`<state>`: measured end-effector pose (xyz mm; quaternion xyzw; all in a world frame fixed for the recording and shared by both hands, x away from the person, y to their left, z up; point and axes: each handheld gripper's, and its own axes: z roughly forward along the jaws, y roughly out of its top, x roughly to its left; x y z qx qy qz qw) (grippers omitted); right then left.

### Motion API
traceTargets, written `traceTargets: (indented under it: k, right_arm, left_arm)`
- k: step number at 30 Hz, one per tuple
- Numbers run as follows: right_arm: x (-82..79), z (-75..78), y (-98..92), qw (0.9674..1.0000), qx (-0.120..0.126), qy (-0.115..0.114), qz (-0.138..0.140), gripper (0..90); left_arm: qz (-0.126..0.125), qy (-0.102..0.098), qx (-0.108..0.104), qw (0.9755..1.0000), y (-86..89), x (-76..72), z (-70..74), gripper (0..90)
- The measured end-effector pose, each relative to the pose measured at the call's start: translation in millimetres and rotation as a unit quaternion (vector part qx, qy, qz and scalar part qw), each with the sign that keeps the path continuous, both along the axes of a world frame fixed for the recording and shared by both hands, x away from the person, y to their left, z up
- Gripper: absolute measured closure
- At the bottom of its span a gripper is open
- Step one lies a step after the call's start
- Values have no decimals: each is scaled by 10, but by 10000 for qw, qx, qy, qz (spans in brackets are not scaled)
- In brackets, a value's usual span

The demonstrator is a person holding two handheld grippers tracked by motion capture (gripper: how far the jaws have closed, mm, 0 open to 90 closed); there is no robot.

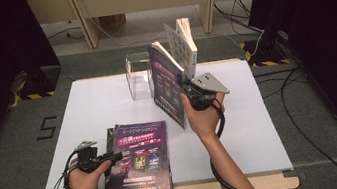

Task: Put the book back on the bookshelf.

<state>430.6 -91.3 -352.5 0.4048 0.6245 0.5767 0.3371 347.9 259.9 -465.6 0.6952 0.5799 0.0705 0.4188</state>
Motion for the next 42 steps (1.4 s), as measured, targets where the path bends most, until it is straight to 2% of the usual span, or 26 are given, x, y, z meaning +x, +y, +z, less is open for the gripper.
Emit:
traceTargets:
  k: [11, 15, 20, 25, 29, 39, 42]
  right_arm:
    - [40, 11, -60, 9997, 15, 219, 78, 764]
    - [64, 17, -53, 9993, 98, 357, 113, 742]
    - [102, 37, -30, 9992, 55, 379, 77, 750]
    - [142, 43, 15, 9987, 72, 495, 102, 758]
    - [150, 60, 57, 9984, 103, 546, 142, 808]
    - [218, 104, 131, 9971, 138, 697, 258, 754]
    - [240, 115, 135, 9972, 119, 700, 240, 801]
  left_arm:
    - [-3, 7, -7, 10000, -2, 0, -4, 546]
    - [-8, 12, -10, 10000, -7, 2, -7, 546]
    - [-4, 9, -16, 10000, -7, 2, -6, 546]
    - [-3, 20, -33, 10000, -2, 0, -3, 546]
    - [-11, 0, -28, 10000, 4, 1, 2, 546]
    - [-13, 13, -23, 10000, 4, 3, 1, 546]
    - [-15, 18, -39, 10000, 2, 4, -5, 546]
